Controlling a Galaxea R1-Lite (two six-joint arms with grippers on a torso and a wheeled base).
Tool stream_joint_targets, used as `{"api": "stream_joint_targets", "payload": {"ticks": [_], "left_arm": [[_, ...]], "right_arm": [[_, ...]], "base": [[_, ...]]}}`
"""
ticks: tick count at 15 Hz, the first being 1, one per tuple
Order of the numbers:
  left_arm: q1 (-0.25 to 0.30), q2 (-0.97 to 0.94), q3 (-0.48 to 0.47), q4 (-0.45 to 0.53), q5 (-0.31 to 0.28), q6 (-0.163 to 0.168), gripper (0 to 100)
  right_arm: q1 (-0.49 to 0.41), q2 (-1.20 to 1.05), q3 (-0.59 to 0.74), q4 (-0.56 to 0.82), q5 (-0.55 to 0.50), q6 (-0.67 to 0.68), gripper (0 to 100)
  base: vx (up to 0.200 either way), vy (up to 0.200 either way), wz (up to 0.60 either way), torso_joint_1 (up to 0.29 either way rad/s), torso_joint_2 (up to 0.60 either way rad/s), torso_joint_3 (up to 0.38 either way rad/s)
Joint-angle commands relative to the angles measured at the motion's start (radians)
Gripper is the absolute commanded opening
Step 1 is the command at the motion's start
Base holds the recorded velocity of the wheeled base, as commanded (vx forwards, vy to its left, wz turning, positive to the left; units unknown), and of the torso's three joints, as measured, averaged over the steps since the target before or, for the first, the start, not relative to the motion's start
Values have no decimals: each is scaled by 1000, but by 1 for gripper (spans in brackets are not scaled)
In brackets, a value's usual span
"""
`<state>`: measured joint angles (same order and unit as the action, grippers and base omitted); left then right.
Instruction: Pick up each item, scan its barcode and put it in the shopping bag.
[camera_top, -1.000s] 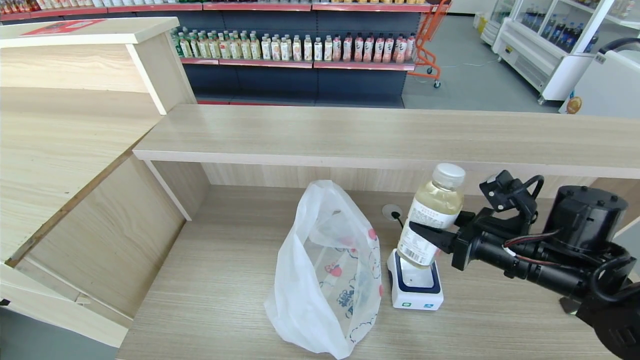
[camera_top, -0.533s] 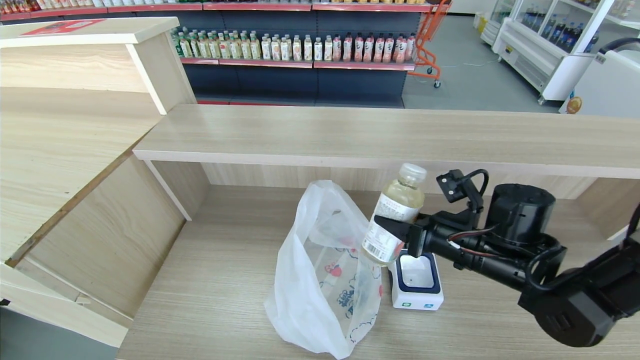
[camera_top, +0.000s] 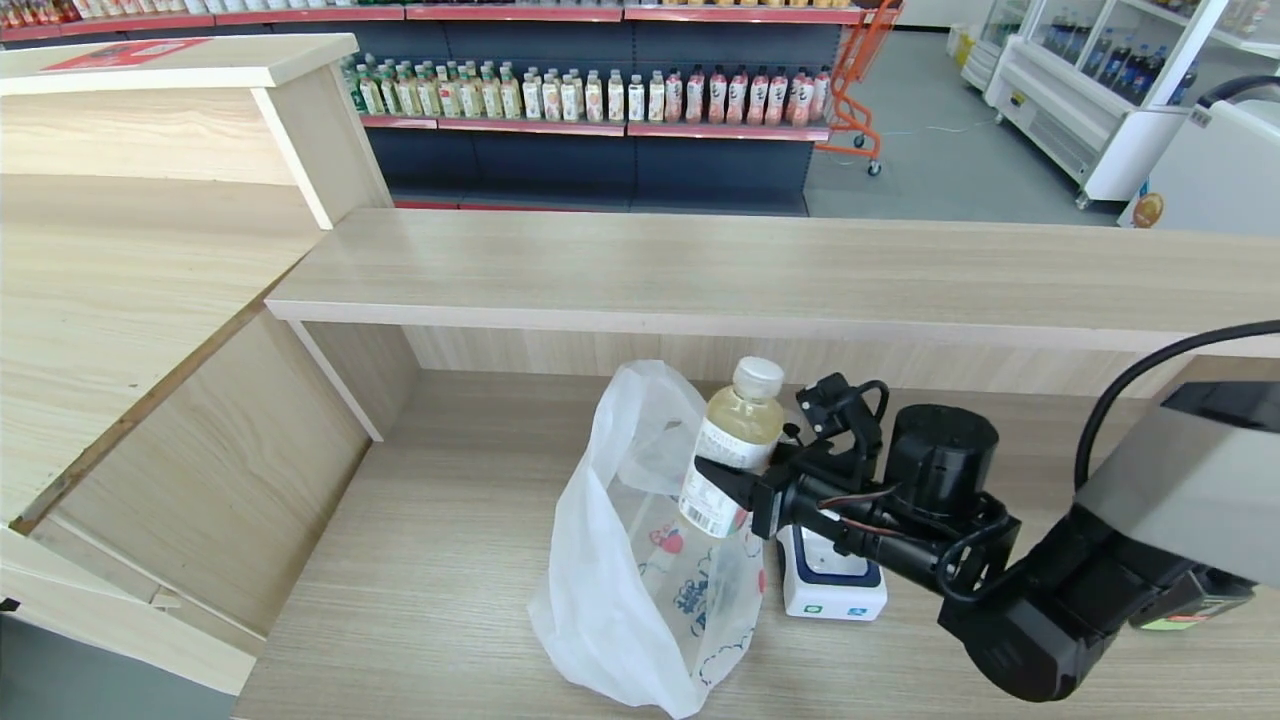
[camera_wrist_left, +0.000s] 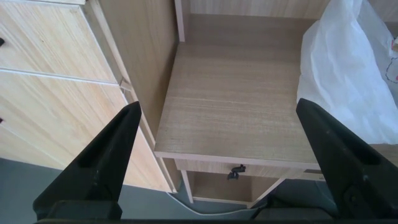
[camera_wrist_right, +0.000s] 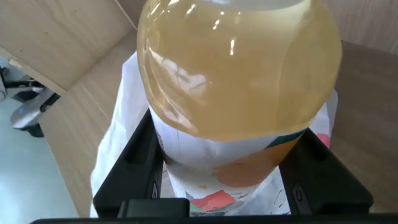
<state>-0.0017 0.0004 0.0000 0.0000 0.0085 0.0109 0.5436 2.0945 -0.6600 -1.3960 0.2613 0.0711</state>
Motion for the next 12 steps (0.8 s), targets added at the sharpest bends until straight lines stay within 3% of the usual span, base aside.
{"api": "stream_joint_targets", "payload": {"ticks": [1,5,12], "left_arm": [[0,0,0,0,1,0,100],[0,0,0,0,1,0,100],[0,0,0,0,1,0,100]], "right_arm": [[-24,134,3,-112,0,-50,0],[-51,217,0,-155,3,-82,0],[-34,349,-194,-103,18,-106,0]], "base": [[0,0,0,0,0,0],[0,0,0,0,0,0],[0,0,0,0,0,0]]}}
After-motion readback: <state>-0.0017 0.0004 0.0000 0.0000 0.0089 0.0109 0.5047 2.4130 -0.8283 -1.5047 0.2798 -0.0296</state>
